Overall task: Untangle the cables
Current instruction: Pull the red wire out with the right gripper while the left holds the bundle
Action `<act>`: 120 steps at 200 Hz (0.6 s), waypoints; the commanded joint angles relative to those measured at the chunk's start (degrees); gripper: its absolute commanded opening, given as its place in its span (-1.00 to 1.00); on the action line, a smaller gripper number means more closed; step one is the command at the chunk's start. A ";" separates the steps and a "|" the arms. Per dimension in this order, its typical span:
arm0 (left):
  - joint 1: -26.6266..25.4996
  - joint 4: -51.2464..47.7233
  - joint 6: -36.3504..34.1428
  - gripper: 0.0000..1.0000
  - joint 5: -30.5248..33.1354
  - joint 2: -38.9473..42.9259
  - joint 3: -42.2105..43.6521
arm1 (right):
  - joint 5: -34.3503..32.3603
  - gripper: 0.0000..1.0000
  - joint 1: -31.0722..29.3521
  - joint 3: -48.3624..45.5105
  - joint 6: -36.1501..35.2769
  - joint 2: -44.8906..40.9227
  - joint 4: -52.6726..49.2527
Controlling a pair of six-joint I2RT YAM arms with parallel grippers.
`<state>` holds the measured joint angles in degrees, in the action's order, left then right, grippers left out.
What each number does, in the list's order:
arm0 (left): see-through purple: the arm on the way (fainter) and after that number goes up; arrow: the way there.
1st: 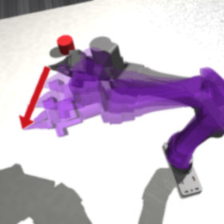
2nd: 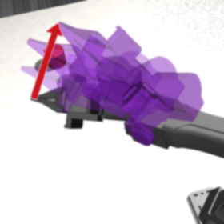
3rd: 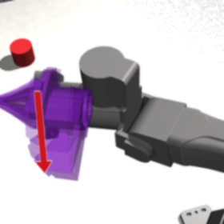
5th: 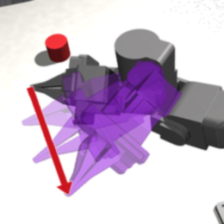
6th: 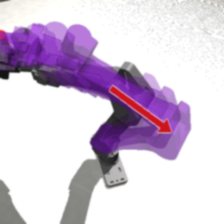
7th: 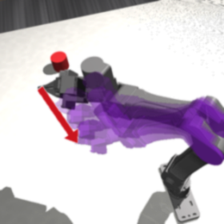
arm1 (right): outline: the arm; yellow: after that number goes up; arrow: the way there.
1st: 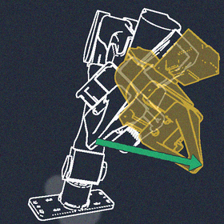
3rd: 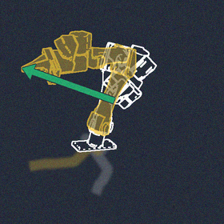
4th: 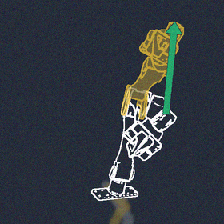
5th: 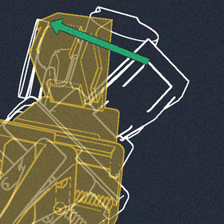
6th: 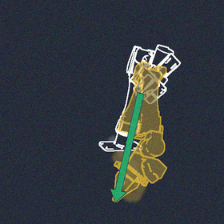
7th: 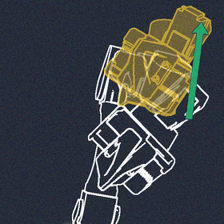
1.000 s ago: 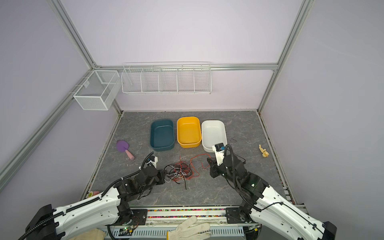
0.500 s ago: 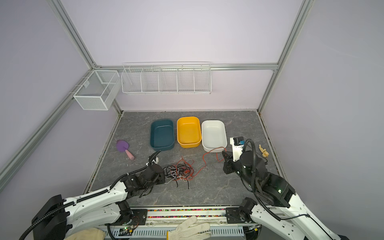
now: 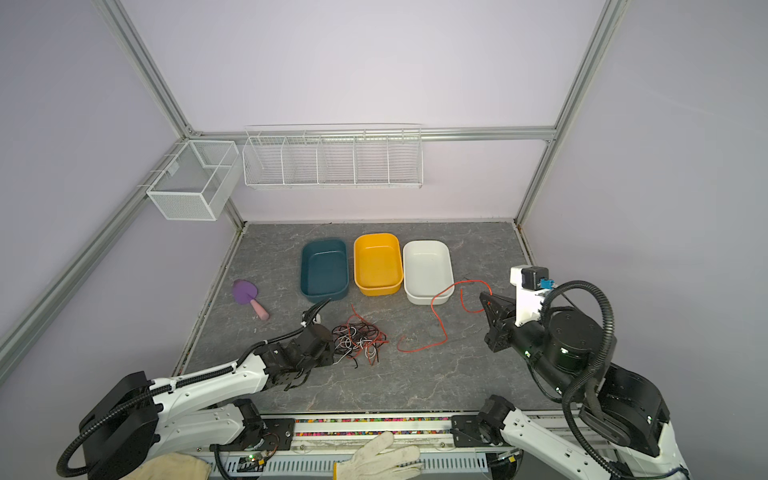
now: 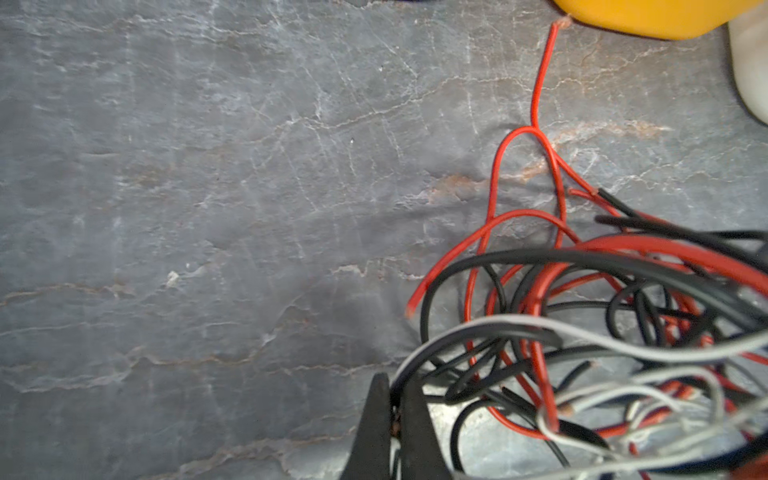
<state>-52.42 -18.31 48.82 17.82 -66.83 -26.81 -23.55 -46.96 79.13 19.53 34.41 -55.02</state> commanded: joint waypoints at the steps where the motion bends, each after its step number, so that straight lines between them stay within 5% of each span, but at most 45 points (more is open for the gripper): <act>1: 0.39 -1.36 0.14 -1.00 2.12 -1.69 -1.58 | 0.91 -0.88 0.23 4.64 -2.55 2.15 -3.19; 93: 0.39 -4.05 -1.54 -1.00 -1.09 -6.25 -8.91 | 3.28 -0.88 0.21 4.81 -4.21 6.57 -2.19; 120: 0.39 -4.49 -2.86 -0.61 -2.04 -4.21 -10.38 | 3.56 -0.88 0.23 3.83 -4.49 7.32 -0.81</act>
<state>-52.38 -21.28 47.42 16.67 -72.95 -34.92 -20.91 -46.96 83.92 16.40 40.95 -58.02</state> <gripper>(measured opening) 0.112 0.063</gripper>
